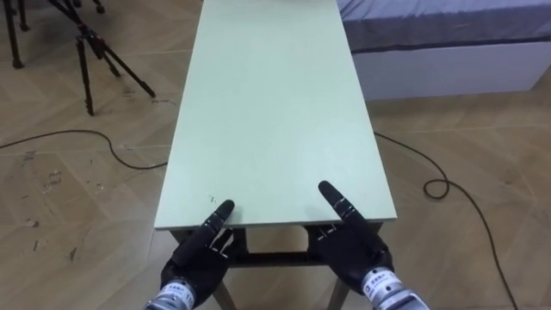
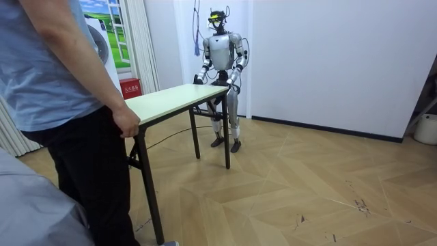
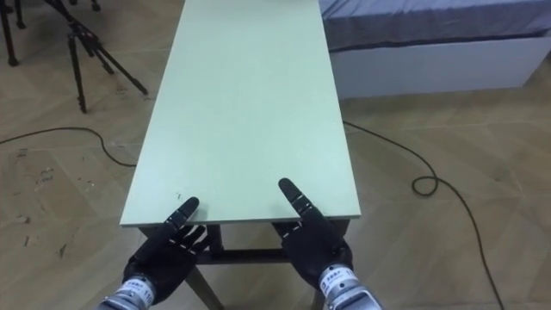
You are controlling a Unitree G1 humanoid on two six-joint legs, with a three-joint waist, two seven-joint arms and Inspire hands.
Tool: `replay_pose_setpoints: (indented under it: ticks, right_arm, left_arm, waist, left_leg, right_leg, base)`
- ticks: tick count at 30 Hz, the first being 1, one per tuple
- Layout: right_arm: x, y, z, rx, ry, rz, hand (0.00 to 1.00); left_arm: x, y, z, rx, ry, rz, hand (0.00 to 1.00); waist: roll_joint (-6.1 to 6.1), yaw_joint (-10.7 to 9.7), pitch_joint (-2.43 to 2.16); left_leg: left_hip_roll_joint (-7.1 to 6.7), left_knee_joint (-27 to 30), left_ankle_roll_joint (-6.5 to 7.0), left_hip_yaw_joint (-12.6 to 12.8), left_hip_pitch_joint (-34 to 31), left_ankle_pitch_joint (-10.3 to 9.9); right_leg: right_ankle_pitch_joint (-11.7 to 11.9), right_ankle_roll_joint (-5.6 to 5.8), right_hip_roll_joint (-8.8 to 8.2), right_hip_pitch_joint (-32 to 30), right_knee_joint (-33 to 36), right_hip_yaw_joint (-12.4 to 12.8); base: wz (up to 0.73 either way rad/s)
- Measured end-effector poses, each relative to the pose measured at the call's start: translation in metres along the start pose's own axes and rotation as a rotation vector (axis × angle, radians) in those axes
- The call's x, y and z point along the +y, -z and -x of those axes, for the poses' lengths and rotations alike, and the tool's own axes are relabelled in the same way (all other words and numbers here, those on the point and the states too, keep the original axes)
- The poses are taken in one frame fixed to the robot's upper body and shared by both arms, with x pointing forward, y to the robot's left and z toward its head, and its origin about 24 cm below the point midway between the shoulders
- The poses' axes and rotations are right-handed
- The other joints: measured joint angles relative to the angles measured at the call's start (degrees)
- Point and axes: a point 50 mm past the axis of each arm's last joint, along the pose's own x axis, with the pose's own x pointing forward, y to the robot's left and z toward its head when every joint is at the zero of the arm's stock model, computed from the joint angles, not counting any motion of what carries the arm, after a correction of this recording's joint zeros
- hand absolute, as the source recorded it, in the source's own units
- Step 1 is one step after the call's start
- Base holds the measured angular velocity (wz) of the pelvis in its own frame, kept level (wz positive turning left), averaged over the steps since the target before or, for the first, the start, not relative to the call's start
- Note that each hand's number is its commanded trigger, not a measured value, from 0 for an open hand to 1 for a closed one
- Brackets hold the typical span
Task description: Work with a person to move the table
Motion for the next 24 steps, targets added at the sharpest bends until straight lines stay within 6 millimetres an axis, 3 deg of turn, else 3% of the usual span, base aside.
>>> replay_pose_setpoints:
  ticks: [20, 21, 22, 23, 24]
  right_arm:
    - [0.005, -0.001, -0.002, -0.032, 0.014, -0.045, 0.0]
    - [0.005, -0.001, -0.002, -0.031, 0.015, -0.045, 0.0]
    - [0.006, -0.001, -0.001, -0.032, 0.016, -0.045, 0.19]
    - [0.006, -0.001, -0.001, -0.032, 0.02, -0.047, 0.84]
    - [0.006, -0.001, -0.001, -0.032, 0.02, -0.049, 1.0]
  left_arm:
    - [-0.013, -0.002, -0.001, -0.028, 0.017, 0.139, 0.0]
    - [-0.013, -0.002, -0.001, -0.028, 0.021, 0.162, 0.12]
    - [-0.014, -0.002, -0.001, -0.029, 0.023, 0.166, 0.55]
    - [-0.015, -0.003, 0.0, -0.031, 0.029, 0.185, 0.67]
    - [-0.017, -0.004, 0.001, -0.033, 0.035, 0.203, 1.0]
  waist:
    - [0.15, -0.55, -0.25]
    - [0.1, -0.55, -0.29]
    - [0.06, -0.54, -0.31]
    - [0.0, -0.54, -0.35]
    - [-0.05, -0.54, -0.38]
  left_leg:
    - [-0.06, 0.4, 0.06, 0.02, -0.92, 0.09]
    - [-0.06, 0.4, 0.06, 0.02, -0.95, 0.1]
    - [-0.06, 0.4, 0.06, 0.02, -0.99, 0.1]
    - [-0.05, 0.39, 0.06, 0.0, -1.03, 0.1]
    - [-0.05, 0.38, 0.06, 0.0, -1.02, 0.1]
  right_leg:
    - [0.03, -0.05, -0.06, -0.69, 0.08, 0.35]
    - [0.03, -0.05, -0.06, -0.72, 0.09, 0.35]
    - [0.03, -0.05, -0.05, -0.74, 0.08, 0.35]
    - [0.03, -0.05, -0.05, -0.76, 0.08, 0.32]
    - [0.03, -0.05, -0.05, -0.76, 0.08, 0.31]
  base:
    - [0.0]
    - [0.0]
    - [0.0]
    - [0.0]
    - [0.0]
